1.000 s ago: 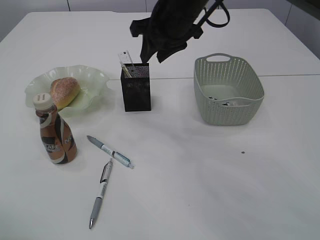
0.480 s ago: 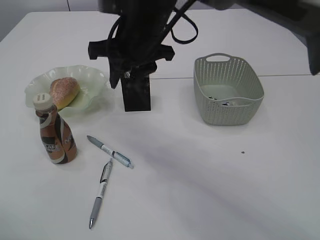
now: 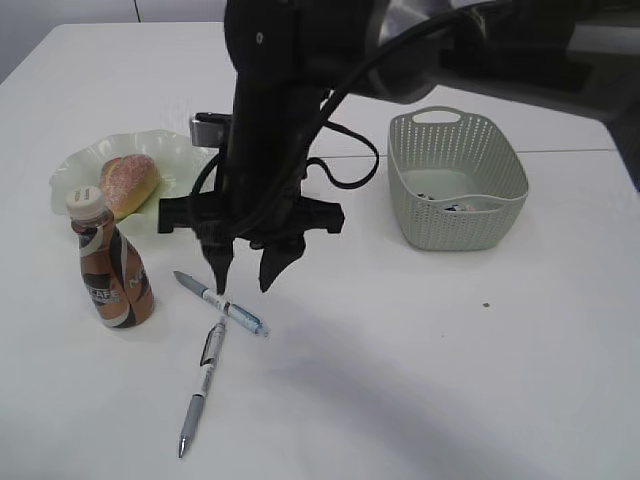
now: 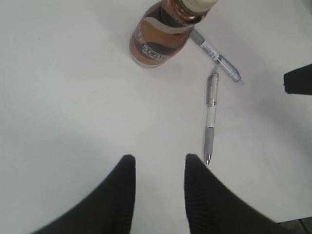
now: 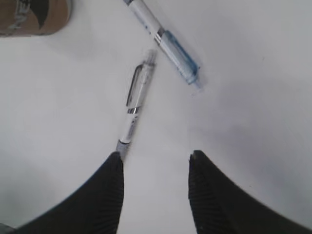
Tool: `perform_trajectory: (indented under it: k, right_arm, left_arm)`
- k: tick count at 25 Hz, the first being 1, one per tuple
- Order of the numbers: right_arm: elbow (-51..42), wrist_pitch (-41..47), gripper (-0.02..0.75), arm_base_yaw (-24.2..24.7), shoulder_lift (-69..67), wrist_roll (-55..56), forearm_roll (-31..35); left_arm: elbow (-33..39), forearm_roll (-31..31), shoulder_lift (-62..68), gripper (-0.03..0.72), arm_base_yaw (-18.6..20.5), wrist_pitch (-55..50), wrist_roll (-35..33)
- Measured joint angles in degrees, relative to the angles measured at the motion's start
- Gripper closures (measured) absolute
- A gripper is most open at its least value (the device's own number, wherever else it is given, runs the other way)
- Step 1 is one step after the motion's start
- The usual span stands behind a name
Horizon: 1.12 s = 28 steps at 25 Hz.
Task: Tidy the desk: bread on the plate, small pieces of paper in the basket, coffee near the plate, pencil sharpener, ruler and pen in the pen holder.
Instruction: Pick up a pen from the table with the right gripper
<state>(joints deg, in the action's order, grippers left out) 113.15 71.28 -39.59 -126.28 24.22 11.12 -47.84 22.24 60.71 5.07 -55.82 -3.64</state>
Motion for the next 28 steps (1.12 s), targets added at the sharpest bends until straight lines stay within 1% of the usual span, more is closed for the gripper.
perform_trajectory:
  k: [3, 4, 7, 13, 19, 28]
  right_arm:
    - [-0.2, -0.1, 0.413, -2.2, -0.1, 5.6, 0.0]
    - [-0.2, -0.1, 0.426, -2.9, -0.4, 7.4, 0.1]
    - [-0.2, -0.2, 0.416, -4.6, -1.6, 11.4, 0.1]
    - [-0.2, -1.7, 0.414, -5.9, -4.2, 20.1, -0.3]
    - [1.3, -4.7, 0.414, -5.9, -7.1, 23.4, -1.2]
    - [3.3, -5.0, 0.414, -6.2, -10.8, 24.4, -1.4]
  left_arm:
    - [0.0, 0.1, 0.0, 0.434, 0.0, 0.0, 0.0]
    - [0.0, 0.2, 0.0, 0.434, 0.0, 0.0, 0.0]
    - [0.0, 0.2, 0.0, 0.434, 0.0, 0.0, 0.0]
    - [0.0, 0.3, 0.0, 0.434, 0.0, 0.0, 0.0]
    - [0.0, 0.3, 0.0, 0.434, 0.0, 0.1, 0.0]
    - [0.0, 0.3, 0.0, 0.434, 0.0, 1.3, 0.0]
